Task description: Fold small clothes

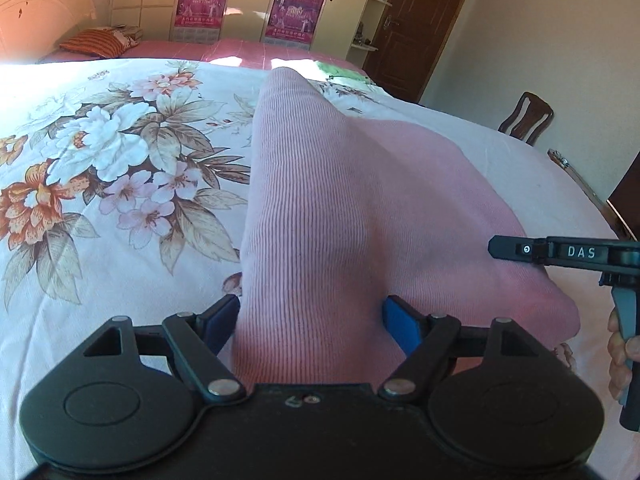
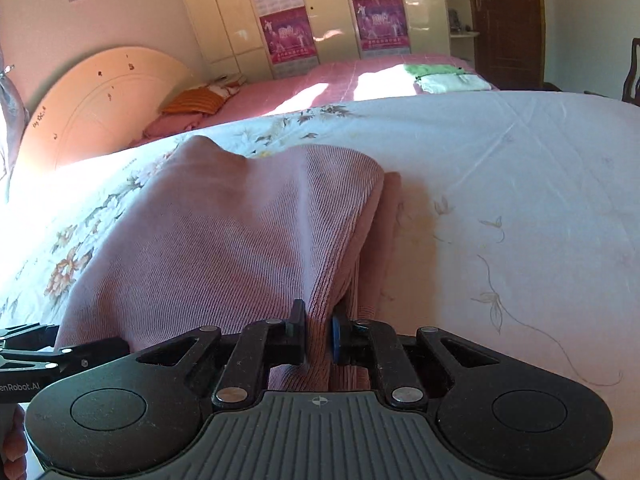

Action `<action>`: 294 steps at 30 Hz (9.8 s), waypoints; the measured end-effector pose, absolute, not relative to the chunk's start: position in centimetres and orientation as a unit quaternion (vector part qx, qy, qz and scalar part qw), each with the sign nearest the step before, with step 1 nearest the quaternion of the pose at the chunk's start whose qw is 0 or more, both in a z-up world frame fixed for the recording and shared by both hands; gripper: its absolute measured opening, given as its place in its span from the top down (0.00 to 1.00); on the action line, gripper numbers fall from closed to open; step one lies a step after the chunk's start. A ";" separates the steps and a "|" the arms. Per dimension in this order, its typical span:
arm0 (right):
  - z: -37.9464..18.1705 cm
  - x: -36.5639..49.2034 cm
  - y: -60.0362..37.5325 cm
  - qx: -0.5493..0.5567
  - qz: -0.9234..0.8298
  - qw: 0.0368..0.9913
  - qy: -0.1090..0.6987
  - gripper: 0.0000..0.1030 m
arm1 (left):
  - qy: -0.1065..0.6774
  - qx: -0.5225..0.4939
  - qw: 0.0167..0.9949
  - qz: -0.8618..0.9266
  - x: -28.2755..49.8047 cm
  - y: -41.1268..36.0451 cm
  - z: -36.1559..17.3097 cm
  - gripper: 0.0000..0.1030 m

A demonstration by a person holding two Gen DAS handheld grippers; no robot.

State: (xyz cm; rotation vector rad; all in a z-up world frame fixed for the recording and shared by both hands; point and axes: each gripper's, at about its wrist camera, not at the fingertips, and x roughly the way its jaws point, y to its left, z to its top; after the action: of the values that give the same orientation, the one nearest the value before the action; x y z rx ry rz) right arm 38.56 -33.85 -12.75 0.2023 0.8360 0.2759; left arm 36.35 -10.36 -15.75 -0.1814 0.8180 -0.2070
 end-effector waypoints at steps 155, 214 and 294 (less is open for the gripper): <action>-7.2 27.2 -30.1 0.107 0.045 0.921 0.371 0.19 | 0.403 -0.053 0.909 -0.095 33.7 -8.9 -8.3 0.20; -12.7 41.7 -32.5 0.211 0.123 0.875 0.418 0.76 | 0.420 -0.060 0.896 -0.132 44.3 -12.1 -11.4 0.69; -13.5 36.7 5.9 0.059 0.183 0.884 0.426 0.64 | 0.375 -0.029 0.926 -0.039 34.9 23.7 -12.4 0.29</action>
State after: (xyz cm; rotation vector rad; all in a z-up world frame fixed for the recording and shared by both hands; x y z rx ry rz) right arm 36.66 5.89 -13.54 0.1229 0.8863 0.3809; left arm 34.93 23.73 -12.38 -0.0589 0.7694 -0.0797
